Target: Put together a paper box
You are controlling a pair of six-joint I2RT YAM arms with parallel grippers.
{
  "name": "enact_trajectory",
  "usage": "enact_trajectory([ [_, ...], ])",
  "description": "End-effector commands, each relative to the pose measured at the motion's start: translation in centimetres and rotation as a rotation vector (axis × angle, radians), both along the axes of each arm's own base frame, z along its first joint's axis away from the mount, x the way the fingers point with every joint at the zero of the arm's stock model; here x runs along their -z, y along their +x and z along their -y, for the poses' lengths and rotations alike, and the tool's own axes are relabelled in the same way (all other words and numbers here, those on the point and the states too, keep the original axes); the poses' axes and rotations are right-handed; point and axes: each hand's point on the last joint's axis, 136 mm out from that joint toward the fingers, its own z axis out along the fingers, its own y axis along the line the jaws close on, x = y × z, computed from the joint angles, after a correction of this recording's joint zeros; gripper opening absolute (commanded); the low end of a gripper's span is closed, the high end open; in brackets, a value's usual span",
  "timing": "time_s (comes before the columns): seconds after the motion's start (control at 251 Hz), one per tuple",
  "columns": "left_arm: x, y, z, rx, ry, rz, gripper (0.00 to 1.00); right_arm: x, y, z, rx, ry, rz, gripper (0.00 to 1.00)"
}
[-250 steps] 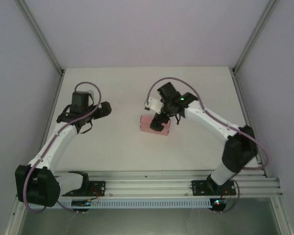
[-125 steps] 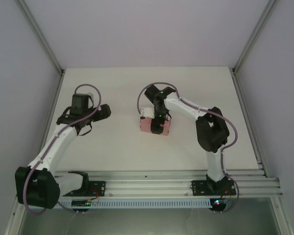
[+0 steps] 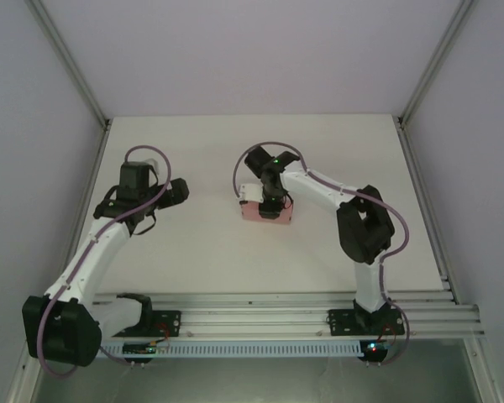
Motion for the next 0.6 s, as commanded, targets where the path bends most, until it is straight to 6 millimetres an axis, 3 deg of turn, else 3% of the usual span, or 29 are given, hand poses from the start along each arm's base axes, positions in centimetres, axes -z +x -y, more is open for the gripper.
enact_trajectory([
  [0.0, -0.4, -0.1, -0.6, -0.009, 0.028, 0.024, 1.00, -4.2, 3.9, 0.3, -0.025, -0.013, 0.329, 0.32],
  [0.104, -0.5, -0.1, -0.9, -0.022, 0.038, 0.030, 1.00, -4.8, 6.9, 0.4, -0.122, -0.078, 0.602, 0.35],
  [0.188, -0.6, -0.1, -1.0, -0.023, 0.039, 0.036, 1.00, -4.4, 7.8, -0.7, -0.224, -0.089, 0.742, 0.33],
  [0.204, -0.6, -0.1, -1.0, -0.023, 0.040, 0.036, 1.00, -3.5, 7.6, -0.6, -0.239, -0.094, 0.746, 0.33],
  [0.323, -0.6, -0.1, -1.1, -0.025, 0.045, 0.038, 0.99, -2.8, 7.6, -1.5, -0.286, -0.053, 0.805, 0.33],
  [0.595, -0.6, -0.1, -1.2, -0.032, 0.047, 0.038, 1.00, 0.6, 7.0, -0.9, -0.260, -0.083, 0.734, 0.34],
])
